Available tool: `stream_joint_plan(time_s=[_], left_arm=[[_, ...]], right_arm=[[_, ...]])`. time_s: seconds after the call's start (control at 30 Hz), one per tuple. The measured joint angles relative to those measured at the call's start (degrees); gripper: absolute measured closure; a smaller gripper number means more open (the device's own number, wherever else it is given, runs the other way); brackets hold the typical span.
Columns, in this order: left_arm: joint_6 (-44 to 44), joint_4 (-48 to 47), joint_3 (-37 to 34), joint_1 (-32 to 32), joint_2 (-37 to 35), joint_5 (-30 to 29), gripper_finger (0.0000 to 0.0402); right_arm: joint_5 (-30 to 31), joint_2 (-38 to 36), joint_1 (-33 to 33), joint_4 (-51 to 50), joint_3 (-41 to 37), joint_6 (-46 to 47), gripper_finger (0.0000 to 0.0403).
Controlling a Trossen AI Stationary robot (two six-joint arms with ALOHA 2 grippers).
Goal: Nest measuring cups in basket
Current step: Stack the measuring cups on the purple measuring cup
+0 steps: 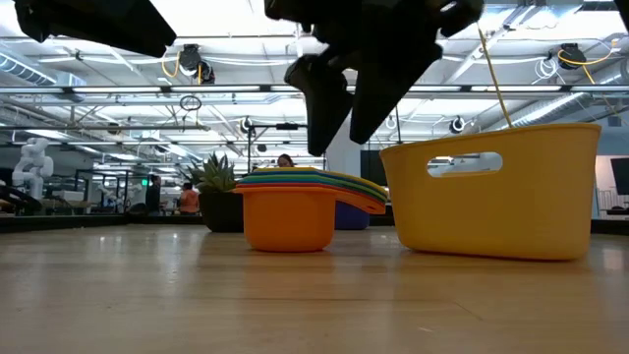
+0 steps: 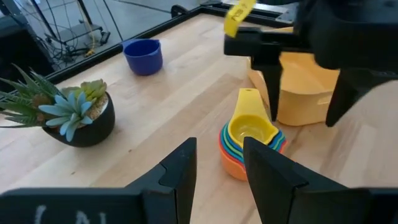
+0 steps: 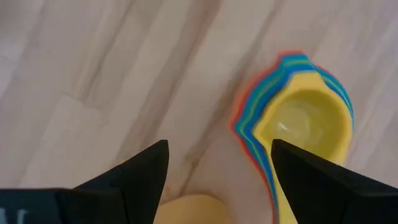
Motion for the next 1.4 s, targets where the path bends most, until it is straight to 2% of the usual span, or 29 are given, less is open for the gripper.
stream_joint_plan(time_s=[0.4, 0.63, 1.1, 1.2, 1.4], left_arm=[[2.42, 5.57, 0.0, -0.02, 0.02, 0.32, 0.0266], [2.37, 5.56, 0.0, -0.02, 0.02, 0.33, 0.0266], [2.64, 5.74, 0.0, -0.02, 0.02, 0.33, 0.0266], [2.71, 5.86, 0.0, -0.03, 0.04, 0.36, 0.0266], [2.89, 6.04, 0.0, -0.17, 0.02, 0.78, 0.0266]], right_arm=[[0.52, 0.66, 0.03, 3.16, -2.14, -1.96, 0.0124], [0.5, 0.66, -0.08, 4.64, -2.16, -2.76, 0.0124], [0.61, 0.14, -0.78, 18.82, -12.01, -1.19, 0.0126], [0.73, 0.24, -0.82, 20.2, -12.31, -1.53, 0.0145], [0.69, 0.4, -1.46, 21.22, -12.37, -1.26, 0.0217]])
